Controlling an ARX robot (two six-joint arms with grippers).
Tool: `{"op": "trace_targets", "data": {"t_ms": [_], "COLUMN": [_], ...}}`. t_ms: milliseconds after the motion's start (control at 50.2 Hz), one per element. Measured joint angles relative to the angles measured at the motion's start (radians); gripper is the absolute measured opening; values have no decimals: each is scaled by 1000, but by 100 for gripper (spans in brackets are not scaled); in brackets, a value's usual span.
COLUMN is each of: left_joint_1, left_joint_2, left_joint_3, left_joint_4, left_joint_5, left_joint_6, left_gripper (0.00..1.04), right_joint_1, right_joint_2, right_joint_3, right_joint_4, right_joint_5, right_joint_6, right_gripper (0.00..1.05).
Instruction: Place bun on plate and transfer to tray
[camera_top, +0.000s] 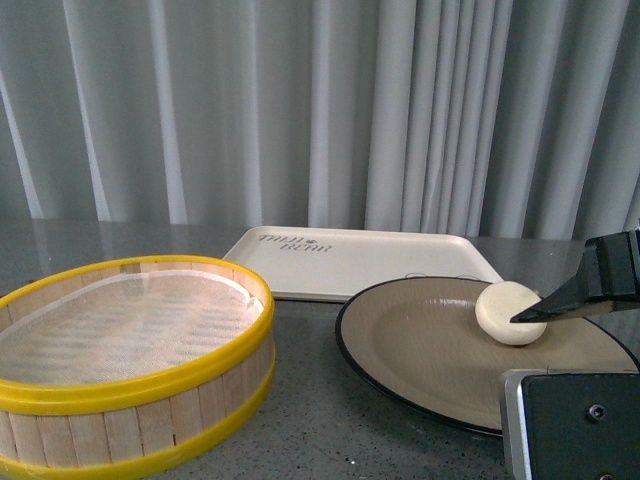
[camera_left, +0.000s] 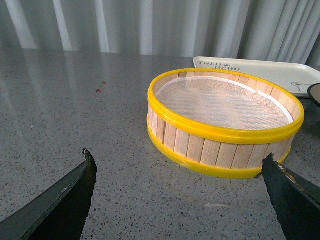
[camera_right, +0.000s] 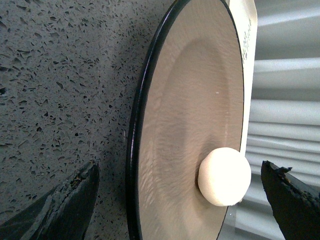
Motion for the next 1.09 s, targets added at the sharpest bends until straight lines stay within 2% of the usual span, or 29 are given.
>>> {"op": "trace_targets", "data": {"t_ms": [40,159,498,577,896,1095], "left_joint_1": [0,0,0,0,0,0], "left_joint_2": [0,0,0,0,0,0], "left_joint_3": [0,0,0,0,0,0], "left_joint_4": [0,0,0,0,0,0], "left_joint_5": [0,0,0,0,0,0], "left_joint_6": [0,0,0,0,0,0], "left_gripper": [98,98,98,98,98,98], "right_joint_1": [-3,-17,-37,-40,-14,-12], "right_joint_2": [5,19,22,12,-97,-146], "right_joint_3": [0,2,-2,-13,-33,31], "right_joint_4": [0,-12,-11,9,46,68], "right_joint_5": [-7,-36,-56,-48,-6,-9], "right_joint_6": [-3,-34,-88,-111,-240,-245], "right_gripper": [94,68,19,3,2,2]}}
